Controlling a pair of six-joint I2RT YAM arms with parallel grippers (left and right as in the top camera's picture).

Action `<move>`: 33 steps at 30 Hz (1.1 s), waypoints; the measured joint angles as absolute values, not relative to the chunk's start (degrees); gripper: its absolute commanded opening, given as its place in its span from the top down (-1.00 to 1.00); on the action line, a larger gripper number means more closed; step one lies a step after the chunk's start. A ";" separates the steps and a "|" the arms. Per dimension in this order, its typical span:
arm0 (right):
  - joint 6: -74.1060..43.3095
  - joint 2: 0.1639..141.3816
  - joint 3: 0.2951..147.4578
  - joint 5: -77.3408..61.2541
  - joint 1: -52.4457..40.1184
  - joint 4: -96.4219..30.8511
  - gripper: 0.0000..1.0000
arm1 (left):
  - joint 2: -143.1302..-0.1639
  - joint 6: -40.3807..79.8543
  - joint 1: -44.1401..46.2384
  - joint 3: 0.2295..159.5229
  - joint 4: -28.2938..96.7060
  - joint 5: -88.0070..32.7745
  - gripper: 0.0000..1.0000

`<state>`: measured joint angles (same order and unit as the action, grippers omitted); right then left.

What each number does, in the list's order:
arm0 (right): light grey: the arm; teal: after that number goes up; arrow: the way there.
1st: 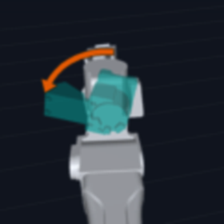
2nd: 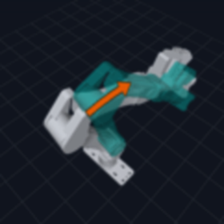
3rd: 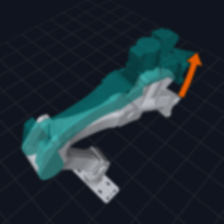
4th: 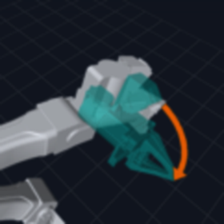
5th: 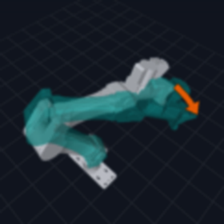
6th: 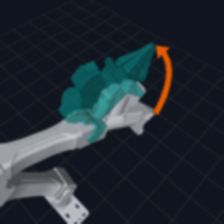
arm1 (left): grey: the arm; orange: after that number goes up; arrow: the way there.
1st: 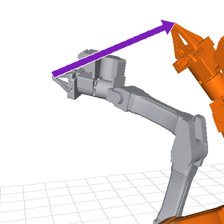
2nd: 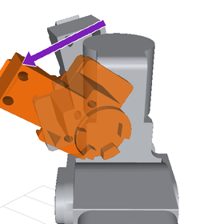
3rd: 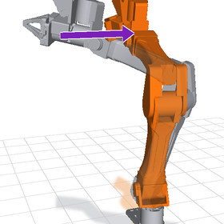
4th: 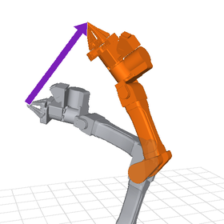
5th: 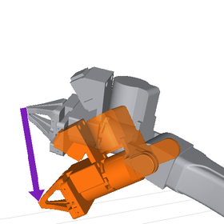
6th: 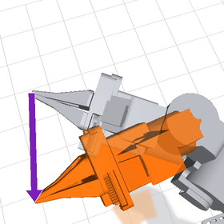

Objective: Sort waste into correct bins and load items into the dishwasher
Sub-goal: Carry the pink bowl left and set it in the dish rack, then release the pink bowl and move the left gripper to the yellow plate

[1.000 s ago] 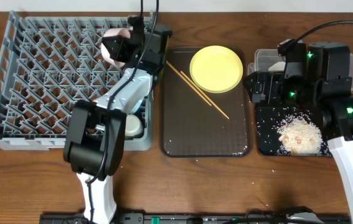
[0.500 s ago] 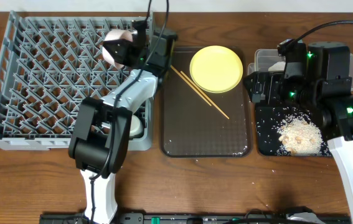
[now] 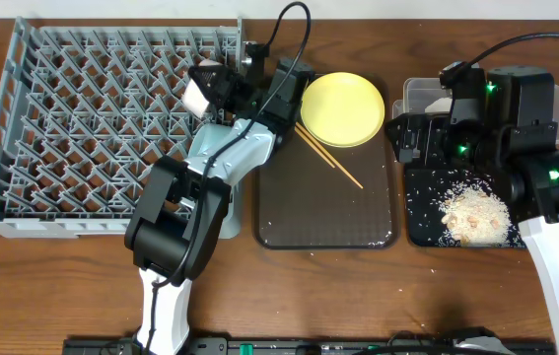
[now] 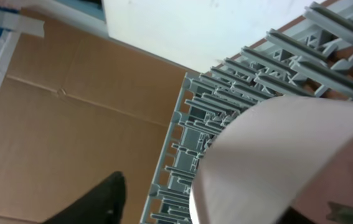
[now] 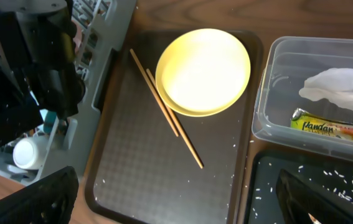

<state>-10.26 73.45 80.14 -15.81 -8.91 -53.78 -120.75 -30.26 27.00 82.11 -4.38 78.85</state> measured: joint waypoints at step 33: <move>-10.26 73.45 80.14 -15.81 -8.91 -53.78 -0.99 | -113.99 -9.47 30.68 82.04 15.77 50.63 -0.43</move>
